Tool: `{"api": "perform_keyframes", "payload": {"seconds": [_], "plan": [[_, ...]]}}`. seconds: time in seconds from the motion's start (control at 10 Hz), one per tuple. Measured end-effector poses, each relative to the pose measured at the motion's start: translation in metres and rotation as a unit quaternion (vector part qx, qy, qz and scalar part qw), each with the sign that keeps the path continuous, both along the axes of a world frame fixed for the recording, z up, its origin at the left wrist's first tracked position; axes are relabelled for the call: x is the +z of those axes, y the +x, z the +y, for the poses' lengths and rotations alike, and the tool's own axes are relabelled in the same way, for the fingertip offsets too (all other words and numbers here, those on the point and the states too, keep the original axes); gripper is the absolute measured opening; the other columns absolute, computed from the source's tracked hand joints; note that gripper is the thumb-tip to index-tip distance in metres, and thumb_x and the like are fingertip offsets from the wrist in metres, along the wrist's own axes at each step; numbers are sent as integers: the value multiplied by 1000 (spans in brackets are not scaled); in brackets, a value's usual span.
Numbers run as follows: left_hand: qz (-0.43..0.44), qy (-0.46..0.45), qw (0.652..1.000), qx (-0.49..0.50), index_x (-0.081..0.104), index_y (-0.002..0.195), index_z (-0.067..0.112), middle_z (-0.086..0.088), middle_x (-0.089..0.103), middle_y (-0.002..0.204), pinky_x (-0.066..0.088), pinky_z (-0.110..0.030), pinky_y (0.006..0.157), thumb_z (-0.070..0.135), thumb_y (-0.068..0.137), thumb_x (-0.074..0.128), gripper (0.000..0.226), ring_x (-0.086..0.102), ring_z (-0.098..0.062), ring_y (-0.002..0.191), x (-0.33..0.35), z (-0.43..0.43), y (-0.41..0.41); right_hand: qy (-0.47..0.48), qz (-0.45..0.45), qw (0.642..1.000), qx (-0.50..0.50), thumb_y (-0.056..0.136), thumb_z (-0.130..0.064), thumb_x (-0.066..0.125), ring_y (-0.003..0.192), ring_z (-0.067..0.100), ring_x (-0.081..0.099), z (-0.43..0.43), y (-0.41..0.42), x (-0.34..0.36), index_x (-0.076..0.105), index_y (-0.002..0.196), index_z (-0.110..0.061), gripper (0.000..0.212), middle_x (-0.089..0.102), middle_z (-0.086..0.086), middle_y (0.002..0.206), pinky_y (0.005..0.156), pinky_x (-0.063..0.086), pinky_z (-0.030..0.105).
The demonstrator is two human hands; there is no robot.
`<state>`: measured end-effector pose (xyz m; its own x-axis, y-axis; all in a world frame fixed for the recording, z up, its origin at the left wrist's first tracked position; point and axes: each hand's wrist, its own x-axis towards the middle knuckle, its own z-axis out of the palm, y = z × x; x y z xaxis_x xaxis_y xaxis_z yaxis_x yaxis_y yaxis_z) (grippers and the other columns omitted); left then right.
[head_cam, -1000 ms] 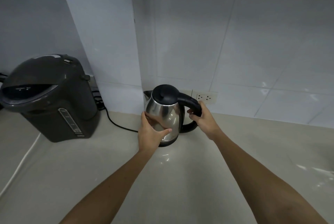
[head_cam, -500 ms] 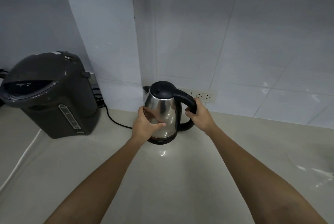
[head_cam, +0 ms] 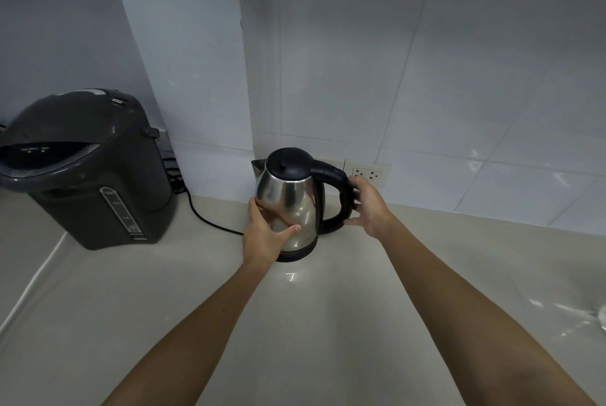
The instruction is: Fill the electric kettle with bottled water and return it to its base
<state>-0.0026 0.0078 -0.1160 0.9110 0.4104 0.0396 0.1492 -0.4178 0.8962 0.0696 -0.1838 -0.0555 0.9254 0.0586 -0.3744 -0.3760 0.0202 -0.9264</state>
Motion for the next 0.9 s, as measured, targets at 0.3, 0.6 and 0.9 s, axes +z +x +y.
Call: {"api": "perform_keyframes", "payload": {"seconds": [0.3,0.6,0.9], "plan": [[8,1,1000,-6,19,148,16,-4,55,137,44,-40,106,37,63,88,111,52,-24,127,-2,1,0,-37,3,999,-37,84,-50,58,101,26,55,8,1,4,65,89,-25,26,62,0,95,91,48,58],[21,38,999,-12,14,149,13,-8,40,148,42,-46,107,37,66,86,112,43,-28,134,5,0,0,-88,-7,996,-17,93,-49,42,108,26,51,9,-11,12,60,106,-23,34,60,4,114,89,39,47],[-98,259,961,-2,6,153,6,-13,-1,162,11,-42,122,33,91,61,87,2,-27,150,47,-50,-16,-529,-190,824,68,100,-28,25,141,27,26,-66,-42,20,31,146,-10,50,29,7,155,114,24,50]]}}
